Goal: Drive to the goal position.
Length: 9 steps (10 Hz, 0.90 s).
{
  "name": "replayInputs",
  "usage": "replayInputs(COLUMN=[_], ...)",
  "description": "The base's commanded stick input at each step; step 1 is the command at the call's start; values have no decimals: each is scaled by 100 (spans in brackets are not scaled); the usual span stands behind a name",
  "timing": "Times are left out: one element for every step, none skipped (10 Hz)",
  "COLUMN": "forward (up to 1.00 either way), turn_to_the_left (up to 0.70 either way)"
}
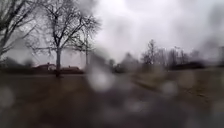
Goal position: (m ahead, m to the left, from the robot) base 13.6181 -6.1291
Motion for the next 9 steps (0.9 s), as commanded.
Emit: replayInputs(forward=[0,0,0,0,0,0,0,0,21], turn_to_the_left=[0,0,0,0,0,0,0,0,0])
